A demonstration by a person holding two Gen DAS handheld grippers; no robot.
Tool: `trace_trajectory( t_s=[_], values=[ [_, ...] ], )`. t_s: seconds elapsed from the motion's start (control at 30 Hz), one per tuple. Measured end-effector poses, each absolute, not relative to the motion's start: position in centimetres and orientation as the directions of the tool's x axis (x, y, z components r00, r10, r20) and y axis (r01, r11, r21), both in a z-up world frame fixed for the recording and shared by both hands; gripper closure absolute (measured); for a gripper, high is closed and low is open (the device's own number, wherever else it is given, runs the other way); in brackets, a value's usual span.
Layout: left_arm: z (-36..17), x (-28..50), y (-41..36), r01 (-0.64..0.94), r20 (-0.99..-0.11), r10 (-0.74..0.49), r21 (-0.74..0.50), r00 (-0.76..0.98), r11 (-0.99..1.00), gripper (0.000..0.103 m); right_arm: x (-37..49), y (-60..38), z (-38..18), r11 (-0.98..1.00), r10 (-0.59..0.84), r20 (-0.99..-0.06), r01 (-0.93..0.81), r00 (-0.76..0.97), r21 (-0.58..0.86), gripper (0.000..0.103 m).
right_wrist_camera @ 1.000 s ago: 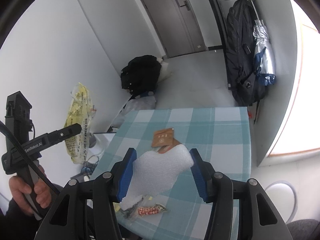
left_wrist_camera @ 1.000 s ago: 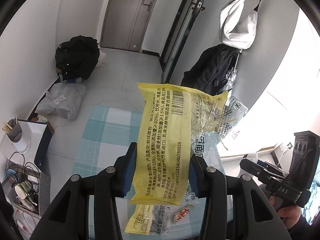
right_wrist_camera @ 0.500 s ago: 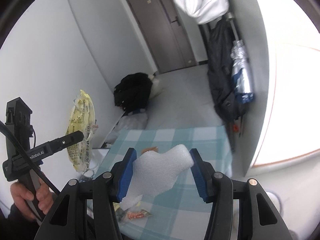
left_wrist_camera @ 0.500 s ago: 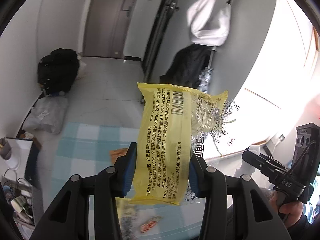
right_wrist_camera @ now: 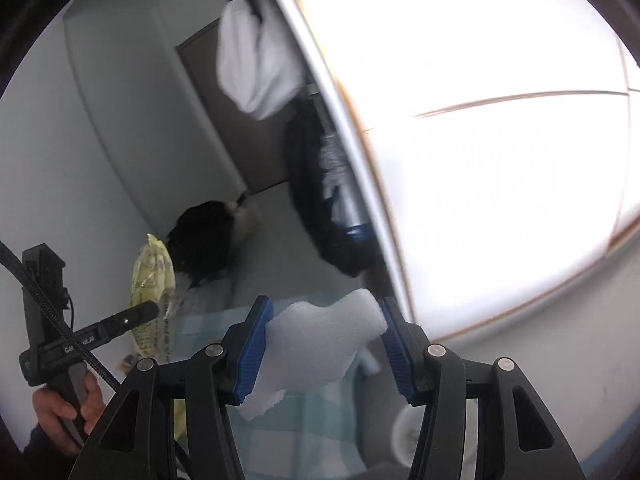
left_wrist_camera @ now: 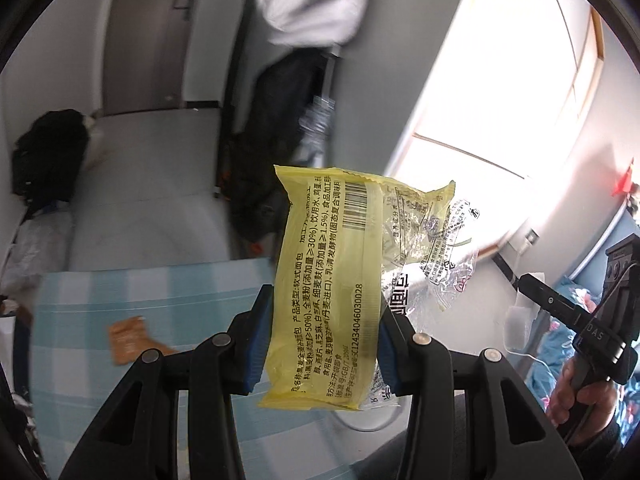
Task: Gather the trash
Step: 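Carry the yellow wrapper with the left tool while the right tool carries the foam to the bin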
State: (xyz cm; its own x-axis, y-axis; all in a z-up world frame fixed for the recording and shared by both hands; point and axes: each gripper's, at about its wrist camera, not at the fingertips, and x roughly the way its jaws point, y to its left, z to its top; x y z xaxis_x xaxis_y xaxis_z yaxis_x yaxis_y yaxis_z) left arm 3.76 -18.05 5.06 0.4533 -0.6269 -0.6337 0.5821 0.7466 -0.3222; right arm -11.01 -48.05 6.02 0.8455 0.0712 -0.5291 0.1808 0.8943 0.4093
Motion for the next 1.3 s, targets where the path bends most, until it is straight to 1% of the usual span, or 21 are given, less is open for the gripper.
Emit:
trace_trajectory(
  t_s=[0.23, 0.57, 0.73, 0.9, 1.0, 1.07, 1.17, 1.3],
  values=[
    [3.0, 3.9, -24.2, 0.633, -0.678, -0.646, -0.337, 0.35, 0.697, 0.063, -13.2, -54.3, 2.3, 0.842, -0.009, -0.579, 0.318, 0.816, 0.435, 0.05],
    [-3.0, 4.6, -31.7, 0.659, -0.759, -0.621, -0.368, 0.194, 0.656, 0.063, -14.3, -58.7, -6.4, 0.75, -0.006, -0.666, 0.445, 0.746, 0.49, 0.05],
    [-7.0, 5.1, -34.6, 0.671, -0.821, -0.563, -0.364, 0.097, 0.646, 0.063, -13.5, -59.8, -10.8, 0.714, 0.029, -0.703, 0.478, 0.71, 0.512, 0.05],
    [-11.3, 5.6, -36.7, 0.674, -0.893, -0.45, -0.334, -0.003, 0.659, 0.063, -12.0, -60.5, -15.4, 0.664, 0.07, -0.74, 0.522, 0.669, 0.535, 0.05],
    [-13.5, 5.1, -37.6, 0.683, -0.919, -0.387, -0.328, -0.071, 0.653, 0.063, -11.4, -60.6, -18.7, 0.637, 0.115, -0.769, 0.547, 0.629, 0.543, 0.05],
    [-14.7, 5.4, -38.1, 0.671, -0.928, -0.355, -0.336, -0.115, 0.661, 0.063, -11.3, -60.5, -20.5, 0.633, 0.142, -0.789, 0.558, 0.597, 0.536, 0.05],
    [-16.5, 5.8, -38.8, 0.623, -0.921, -0.33, -0.384, -0.208, 0.682, 0.063, -11.8, -60.2, -22.6, 0.626, 0.173, -0.807, 0.569, 0.565, 0.533, 0.05],
    [-18.7, 6.0, -40.0, 0.575, -0.908, -0.293, -0.416, -0.299, 0.705, 0.063, -11.0, -59.1, -23.9, 0.609, 0.21, -0.811, 0.576, 0.546, 0.545, 0.05]
  ],
)
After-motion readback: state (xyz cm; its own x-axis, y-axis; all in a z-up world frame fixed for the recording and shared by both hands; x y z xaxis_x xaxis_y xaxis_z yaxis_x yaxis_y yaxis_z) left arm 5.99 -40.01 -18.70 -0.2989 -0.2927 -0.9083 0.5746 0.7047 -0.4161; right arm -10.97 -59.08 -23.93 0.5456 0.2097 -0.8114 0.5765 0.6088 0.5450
